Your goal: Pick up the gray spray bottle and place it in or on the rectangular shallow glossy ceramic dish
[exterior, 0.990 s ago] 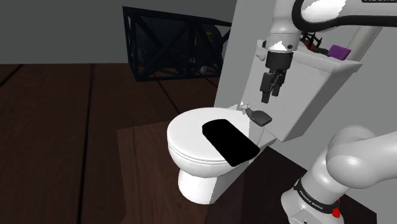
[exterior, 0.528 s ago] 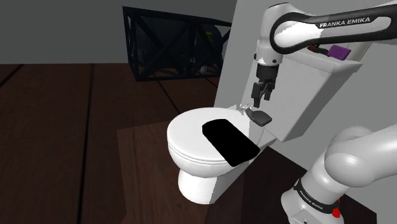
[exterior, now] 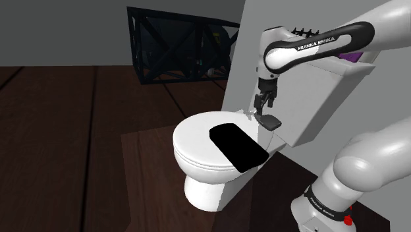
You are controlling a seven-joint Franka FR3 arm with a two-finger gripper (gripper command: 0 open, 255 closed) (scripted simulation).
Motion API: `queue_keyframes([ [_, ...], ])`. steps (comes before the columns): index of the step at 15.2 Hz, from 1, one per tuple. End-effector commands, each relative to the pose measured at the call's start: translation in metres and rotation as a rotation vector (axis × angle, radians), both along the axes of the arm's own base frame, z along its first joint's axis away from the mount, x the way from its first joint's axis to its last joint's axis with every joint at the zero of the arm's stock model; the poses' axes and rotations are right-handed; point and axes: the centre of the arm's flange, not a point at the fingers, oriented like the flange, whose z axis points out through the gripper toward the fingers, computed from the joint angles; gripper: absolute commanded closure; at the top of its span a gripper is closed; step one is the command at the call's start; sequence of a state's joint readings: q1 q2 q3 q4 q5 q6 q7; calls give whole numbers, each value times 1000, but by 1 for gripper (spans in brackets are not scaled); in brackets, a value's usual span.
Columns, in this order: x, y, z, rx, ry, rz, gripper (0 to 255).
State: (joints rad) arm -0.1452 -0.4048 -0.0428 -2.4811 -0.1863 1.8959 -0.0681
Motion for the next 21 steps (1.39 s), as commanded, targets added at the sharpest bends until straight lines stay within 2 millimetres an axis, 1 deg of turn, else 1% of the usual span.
queue_keyframes([
  [1,12,-16,-16,-19,2,-5,0],
  [11,65,-103,-92,-109,18,-35,0],
  [21,113,-197,-160,-199,33,-66,0],
])
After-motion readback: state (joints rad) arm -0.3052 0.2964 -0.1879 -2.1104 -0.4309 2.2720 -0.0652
